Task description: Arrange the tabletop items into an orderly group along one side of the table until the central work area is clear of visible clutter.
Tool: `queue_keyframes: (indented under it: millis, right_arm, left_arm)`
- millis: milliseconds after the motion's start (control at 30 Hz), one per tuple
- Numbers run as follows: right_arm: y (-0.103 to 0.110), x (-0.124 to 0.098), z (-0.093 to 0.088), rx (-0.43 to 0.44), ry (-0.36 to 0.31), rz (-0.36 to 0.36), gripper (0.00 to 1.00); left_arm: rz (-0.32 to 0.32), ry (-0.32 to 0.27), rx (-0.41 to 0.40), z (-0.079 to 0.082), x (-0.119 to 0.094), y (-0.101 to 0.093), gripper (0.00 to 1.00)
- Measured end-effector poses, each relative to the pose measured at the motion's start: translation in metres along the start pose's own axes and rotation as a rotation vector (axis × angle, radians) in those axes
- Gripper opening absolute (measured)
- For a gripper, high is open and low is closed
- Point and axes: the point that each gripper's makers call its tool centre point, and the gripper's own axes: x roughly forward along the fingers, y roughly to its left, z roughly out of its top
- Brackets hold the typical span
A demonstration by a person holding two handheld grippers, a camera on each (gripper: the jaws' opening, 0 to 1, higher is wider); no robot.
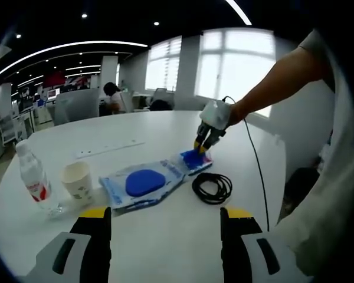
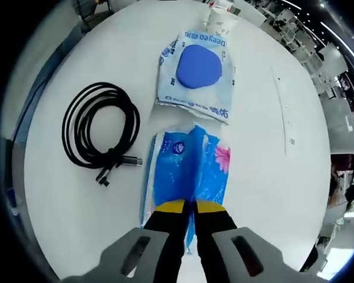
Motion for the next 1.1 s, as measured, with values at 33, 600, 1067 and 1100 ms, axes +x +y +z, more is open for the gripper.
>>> queue_keyframes:
  millis: [33, 600, 1067, 1100]
  right_arm:
    - [-0.001, 0.001, -0.002, 0.004, 0.003, -0.001, 0.01]
    - [-0.005, 0.001, 0.0, 0.009, -0.001, -0.003, 0.02]
    - [-0.006, -0.006, 0.0, 0.079, -0.034, -0.009, 0.13]
    - [-0.005, -0.007, 0.0, 0.083, -0.036, -0.009, 0.15]
  left_arm:
    - [0.0, 0.0, 0.0, 0.0, 0.0, -0.001, 0.75]
    - [0.012, -0.003, -0.006, -0.002, -0.002, 0.002, 0.75]
    - [0.0, -0.008, 0.001, 0.003, 0.001, -0.002, 0.75]
    - [-0.001, -0.009, 0.001, 0.003, 0.001, -0.002, 0.75]
